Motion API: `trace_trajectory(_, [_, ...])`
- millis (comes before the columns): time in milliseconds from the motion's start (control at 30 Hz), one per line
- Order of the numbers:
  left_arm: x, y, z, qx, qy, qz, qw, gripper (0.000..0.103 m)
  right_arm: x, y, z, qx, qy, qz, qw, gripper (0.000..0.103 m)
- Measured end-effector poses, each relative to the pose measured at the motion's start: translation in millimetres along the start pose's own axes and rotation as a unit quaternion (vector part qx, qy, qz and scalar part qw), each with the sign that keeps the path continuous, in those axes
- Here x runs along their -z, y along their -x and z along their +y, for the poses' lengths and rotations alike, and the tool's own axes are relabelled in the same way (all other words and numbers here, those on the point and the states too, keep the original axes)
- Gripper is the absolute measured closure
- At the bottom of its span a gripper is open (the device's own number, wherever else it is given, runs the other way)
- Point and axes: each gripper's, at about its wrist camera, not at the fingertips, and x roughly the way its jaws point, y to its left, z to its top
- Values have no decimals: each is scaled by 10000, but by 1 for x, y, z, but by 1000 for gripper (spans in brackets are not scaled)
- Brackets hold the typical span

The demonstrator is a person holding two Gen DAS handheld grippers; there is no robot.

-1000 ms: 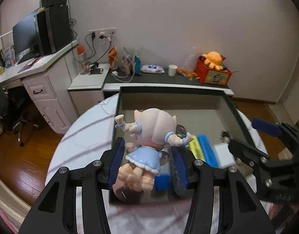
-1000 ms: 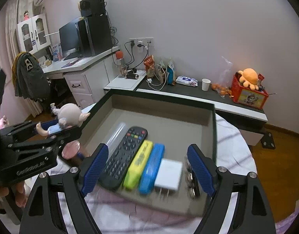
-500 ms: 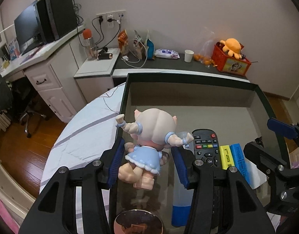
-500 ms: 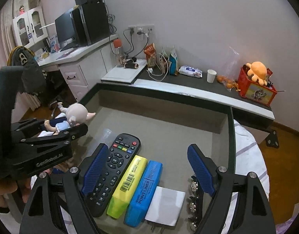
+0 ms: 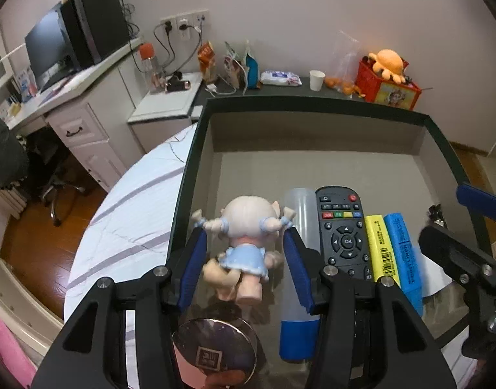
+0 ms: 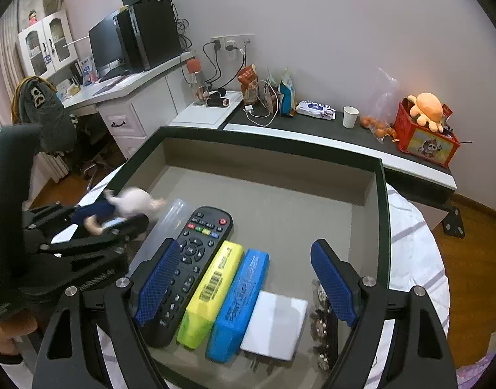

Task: Organize rigid objects
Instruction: 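Lower the doll into the box beside the clear bottle and open the left gripper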

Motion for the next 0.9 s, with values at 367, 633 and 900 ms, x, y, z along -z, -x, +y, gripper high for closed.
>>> trace_trajectory(367, [4,23,-3,-38,-46,-215,9998,29,12,24,-1,88,-46,-71,9999,18])
trace_trajectory(633, [4,30,2,1,22,-307,9995,29,20,36,-1,89,-77,-115,9999,18])
trace_trajectory(900, [3,41,30,44,347,-364,9987,26,24,40,-7,88,-139,-150,9998,19])
